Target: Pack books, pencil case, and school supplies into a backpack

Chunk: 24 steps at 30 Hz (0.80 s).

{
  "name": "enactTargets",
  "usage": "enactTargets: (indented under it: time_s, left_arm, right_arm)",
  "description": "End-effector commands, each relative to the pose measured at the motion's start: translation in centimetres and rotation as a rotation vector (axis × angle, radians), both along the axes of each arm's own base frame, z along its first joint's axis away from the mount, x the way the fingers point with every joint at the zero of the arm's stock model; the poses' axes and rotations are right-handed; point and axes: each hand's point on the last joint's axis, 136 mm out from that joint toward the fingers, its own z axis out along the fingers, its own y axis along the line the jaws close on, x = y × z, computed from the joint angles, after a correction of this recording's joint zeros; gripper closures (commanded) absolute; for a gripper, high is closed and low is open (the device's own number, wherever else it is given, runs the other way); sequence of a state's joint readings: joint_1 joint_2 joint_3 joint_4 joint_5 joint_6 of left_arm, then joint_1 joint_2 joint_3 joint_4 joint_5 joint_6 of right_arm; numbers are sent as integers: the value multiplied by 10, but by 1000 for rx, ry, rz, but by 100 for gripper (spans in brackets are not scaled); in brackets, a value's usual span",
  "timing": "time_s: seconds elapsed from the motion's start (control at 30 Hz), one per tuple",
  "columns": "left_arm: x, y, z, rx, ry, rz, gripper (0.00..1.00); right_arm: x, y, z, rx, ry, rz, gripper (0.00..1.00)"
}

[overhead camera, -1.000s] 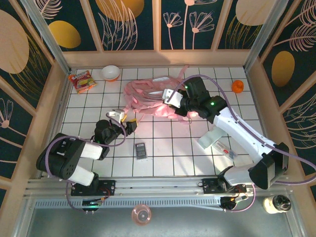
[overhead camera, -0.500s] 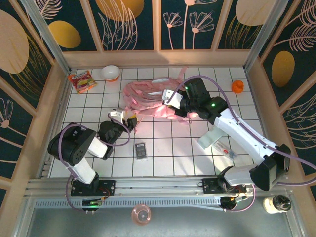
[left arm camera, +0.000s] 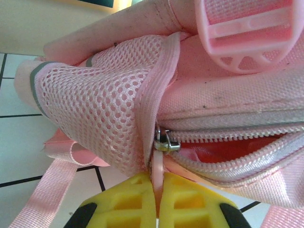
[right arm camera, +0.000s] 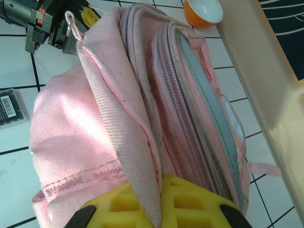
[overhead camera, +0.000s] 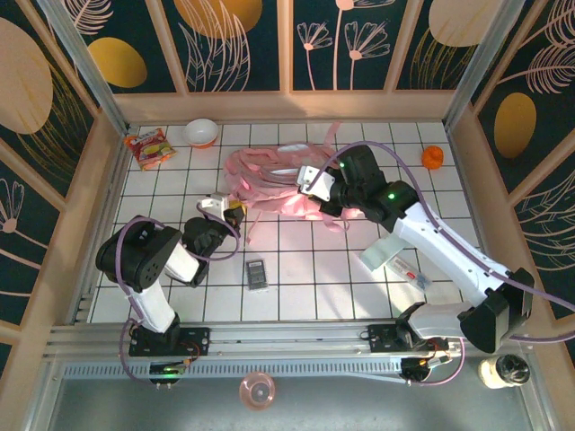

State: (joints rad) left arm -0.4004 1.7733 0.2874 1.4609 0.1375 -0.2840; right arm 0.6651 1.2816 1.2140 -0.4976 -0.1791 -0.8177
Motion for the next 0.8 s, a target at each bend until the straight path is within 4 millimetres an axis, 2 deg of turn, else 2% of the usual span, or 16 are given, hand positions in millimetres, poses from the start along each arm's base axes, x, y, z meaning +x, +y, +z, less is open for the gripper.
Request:
enactTargets:
  time_s: [0.0,0.17,0.37,0.53,0.67,0.77]
  left_arm:
    - [-5,-13,24,-60,-46,-76,100]
    - [-18,-26,35,-87,-23,-176,100]
    - [-35,-36,51,-76,-11,-266,100]
    - [-48,-42,57,-60,35,-325,100]
    - [-59,-40,67,-67,49,-337,100]
    - [-58,-28,65,-38,78,-262,100]
  right_arm:
    - [10,12,62,208,-159,-48,100]
    - [25,14,60,255,-196,-153,100]
    - [34,21,43,224,-224,-245,100]
    - [49,15,34,229,-252,-352,100]
    - [55,14,27,237,-252,-382,100]
    - [54,14,23,226,-248,-374,100]
